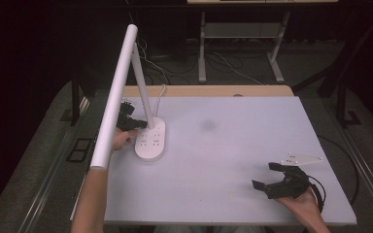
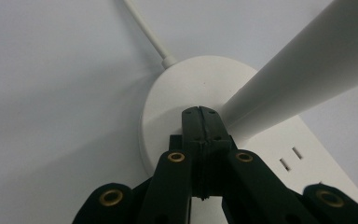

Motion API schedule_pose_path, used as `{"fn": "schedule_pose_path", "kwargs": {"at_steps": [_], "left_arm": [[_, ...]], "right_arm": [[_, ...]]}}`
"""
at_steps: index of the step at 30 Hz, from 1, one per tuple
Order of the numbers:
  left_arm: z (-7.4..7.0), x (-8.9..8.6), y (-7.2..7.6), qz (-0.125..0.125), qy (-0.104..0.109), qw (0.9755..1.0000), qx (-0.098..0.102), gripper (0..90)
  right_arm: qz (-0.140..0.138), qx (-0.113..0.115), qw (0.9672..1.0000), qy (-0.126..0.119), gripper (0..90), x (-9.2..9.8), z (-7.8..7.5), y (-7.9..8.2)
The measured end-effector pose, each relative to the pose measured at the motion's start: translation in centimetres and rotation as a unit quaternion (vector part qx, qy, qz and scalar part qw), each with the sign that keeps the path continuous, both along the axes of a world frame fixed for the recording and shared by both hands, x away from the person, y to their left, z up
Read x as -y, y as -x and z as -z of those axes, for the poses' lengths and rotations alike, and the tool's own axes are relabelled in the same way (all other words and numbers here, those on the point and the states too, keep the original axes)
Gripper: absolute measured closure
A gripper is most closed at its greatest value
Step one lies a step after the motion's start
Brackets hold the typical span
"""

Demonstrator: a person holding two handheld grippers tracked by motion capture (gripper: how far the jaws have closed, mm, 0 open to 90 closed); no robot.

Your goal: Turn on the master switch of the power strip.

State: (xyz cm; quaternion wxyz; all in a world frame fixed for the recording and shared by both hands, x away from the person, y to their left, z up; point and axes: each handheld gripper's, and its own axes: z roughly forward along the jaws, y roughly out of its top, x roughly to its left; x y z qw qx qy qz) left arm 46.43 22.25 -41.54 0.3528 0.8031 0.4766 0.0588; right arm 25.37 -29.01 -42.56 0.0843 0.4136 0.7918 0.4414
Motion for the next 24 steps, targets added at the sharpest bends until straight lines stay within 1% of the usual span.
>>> {"fn": "schedule_pose_path", "kwargs": {"at_steps": [3, 4, 7, 11, 14, 15, 18, 22, 24], "left_arm": [[0.39, -0.52, 0.06, -0.009, 0.029, 0.9996, -0.001, 90.0], [0.45, -0.64, 0.05, -0.008, 0.032, 0.9994, -0.001, 90.0], [0.38, -0.55, 0.04, -0.008, 0.029, 0.9995, -0.001, 90.0], [0.35, -0.53, 0.05, -0.012, 0.031, 0.9994, -0.002, 90.0], [0.28, -0.36, 0.15, -0.015, 0.025, 0.9996, 0.001, 90.0], [0.24, -0.37, 0.17, -0.012, 0.021, 0.9997, 0.002, 90.0], [0.21, -0.38, 0.23, -0.016, 0.025, 0.9996, 0.004, 90.0], [0.0, -0.11, 0.35, -0.015, 0.011, 0.9998, 0.007, 90.0], [0.0, -0.13, 0.36, -0.017, 0.012, 0.9998, 0.008, 90.0]], "right_arm": [[0.0, 0.0, 1.0, -0.001, 0.1, 0.08, -0.02, 0.04], [0.0, 0.001, 1.0, 0.0, 0.1, 0.1, -0.01, 0.03], [0.0, 0.001, 1.0, 0.0, 0.1, 0.12, 0.0, -0.02], [0.002, 0.001, 1.0, 0.001, 0.1, 0.11, -0.03, 0.01], [0.002, 0.001, 1.0, 0.002, 0.1, 0.13, -0.04, 0.04], [0.003, 0.001, 1.0, 0.001, 0.1, 0.15, -0.08, 0.04], [0.001, 0.003, 1.0, 0.001, 0.1, 0.16, -0.14, 0.05], [0.001, 0.004, 1.0, 0.0, 0.1, 0.16, -0.14, 0.04], [0.001, 0.003, 1.0, 0.0, 0.1, 0.13, -0.15, 0.04]]}}
